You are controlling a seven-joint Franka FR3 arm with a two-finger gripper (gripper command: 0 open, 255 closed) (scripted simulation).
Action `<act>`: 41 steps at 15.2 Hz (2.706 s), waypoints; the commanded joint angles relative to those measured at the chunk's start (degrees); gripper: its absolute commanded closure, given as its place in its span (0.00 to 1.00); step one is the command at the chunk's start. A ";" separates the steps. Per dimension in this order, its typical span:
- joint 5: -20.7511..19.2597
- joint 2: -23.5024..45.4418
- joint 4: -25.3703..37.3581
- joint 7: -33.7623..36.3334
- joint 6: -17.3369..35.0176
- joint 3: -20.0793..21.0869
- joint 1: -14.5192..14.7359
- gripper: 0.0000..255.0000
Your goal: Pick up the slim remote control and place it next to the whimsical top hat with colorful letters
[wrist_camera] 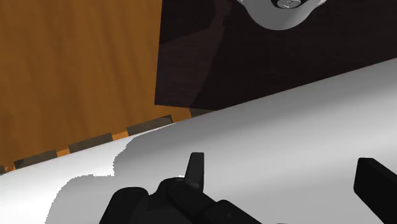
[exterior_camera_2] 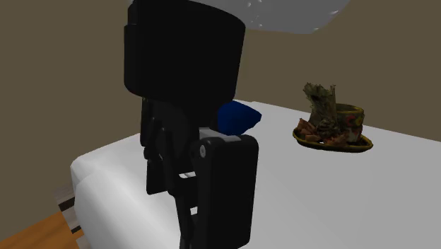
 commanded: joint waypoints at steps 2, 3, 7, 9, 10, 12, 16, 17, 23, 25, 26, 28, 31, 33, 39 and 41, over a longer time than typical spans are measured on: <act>1.37 -1.01 -1.46 3.05 0.61 1.32 -0.17 0.00; 2.79 -1.91 -2.84 6.09 1.28 2.70 -0.34 0.00; 8.86 -4.36 -7.49 18.24 4.64 8.58 -0.67 0.00; 12.03 -4.79 -9.24 24.27 6.75 11.78 -0.74 0.00; 13.61 -4.78 -9.96 27.27 7.93 13.43 -0.77 0.00; 16.69 -4.29 -11.08 33.28 10.52 16.78 -0.78 0.00; 22.31 -1.41 -11.94 45.14 16.57 23.77 -1.17 0.00; 23.53 -0.30 -11.86 48.06 18.24 25.58 -1.42 0.00; 28.16 9.09 -9.02 65.70 28.97 36.68 -4.77 0.00; 28.31 13.10 -7.26 71.81 32.63 40.53 -6.78 0.00; 28.03 15.26 -6.24 74.98 34.45 42.49 -7.96 0.00; 26.65 19.85 -3.97 81.62 37.99 46.53 -10.73 0.00; 21.96 27.64 -0.04 92.82 42.95 52.94 -15.85 0.00; 16.35 33.79 2.93 101.67 45.81 57.33 -19.70 0.00; 11.99 38.34 1.52 105.31 50.37 58.94 -20.78 0.00; 9.39 40.72 0.81 107.23 52.55 59.57 -21.29 0.00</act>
